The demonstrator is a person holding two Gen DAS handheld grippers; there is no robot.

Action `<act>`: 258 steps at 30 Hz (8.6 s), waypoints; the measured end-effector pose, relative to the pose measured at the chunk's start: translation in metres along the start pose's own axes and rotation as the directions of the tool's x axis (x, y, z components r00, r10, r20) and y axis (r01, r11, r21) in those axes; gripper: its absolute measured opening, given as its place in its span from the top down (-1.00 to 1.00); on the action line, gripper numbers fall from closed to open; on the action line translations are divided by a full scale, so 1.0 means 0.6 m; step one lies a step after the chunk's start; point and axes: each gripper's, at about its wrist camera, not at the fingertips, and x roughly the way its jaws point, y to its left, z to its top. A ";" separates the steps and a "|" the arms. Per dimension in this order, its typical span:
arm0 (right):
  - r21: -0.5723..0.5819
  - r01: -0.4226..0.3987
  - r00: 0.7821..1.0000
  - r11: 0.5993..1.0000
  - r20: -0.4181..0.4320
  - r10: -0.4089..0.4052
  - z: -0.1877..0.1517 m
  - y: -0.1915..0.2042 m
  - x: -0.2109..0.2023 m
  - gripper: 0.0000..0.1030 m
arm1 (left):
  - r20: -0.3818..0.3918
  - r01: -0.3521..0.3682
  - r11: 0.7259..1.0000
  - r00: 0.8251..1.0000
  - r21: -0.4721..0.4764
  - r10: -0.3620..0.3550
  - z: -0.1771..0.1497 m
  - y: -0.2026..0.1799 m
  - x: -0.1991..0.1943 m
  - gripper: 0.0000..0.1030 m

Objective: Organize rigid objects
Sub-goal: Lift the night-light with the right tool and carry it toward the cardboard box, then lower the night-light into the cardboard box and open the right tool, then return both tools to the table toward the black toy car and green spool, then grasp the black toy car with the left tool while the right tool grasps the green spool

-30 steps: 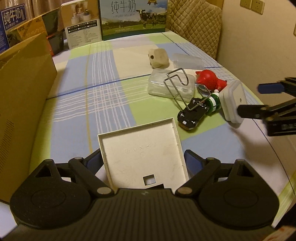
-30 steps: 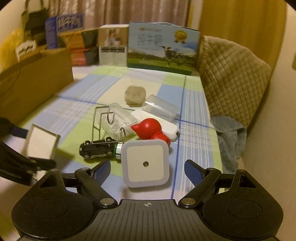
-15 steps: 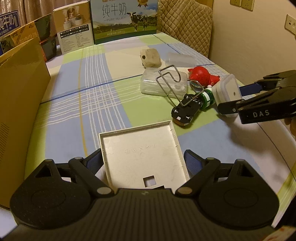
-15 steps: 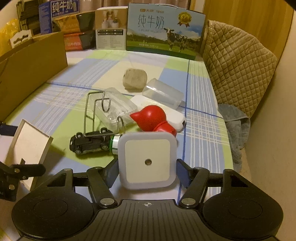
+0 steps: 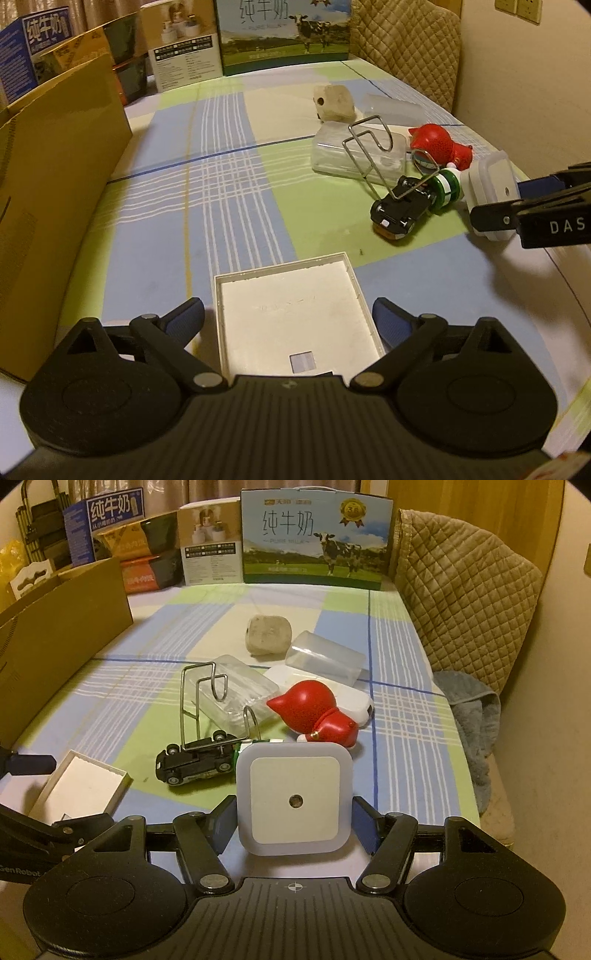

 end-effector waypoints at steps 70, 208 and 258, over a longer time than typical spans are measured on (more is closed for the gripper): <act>-0.070 -0.273 0.915 0.960 0.288 0.281 0.185 0.236 -0.185 -0.20 | 0.234 -0.116 0.993 0.966 0.031 0.106 0.159 0.267 -0.281 -0.67; 0.187 -0.031 0.996 0.982 0.084 0.015 0.002 -0.038 -0.031 -0.55 | -0.122 0.374 0.878 0.927 0.297 -0.354 0.100 -0.054 0.063 0.46; 0.159 -0.055 0.998 0.986 -0.015 0.058 0.018 0.009 0.028 0.44 | -0.088 0.292 0.919 0.956 0.264 -0.278 0.065 0.006 0.039 0.50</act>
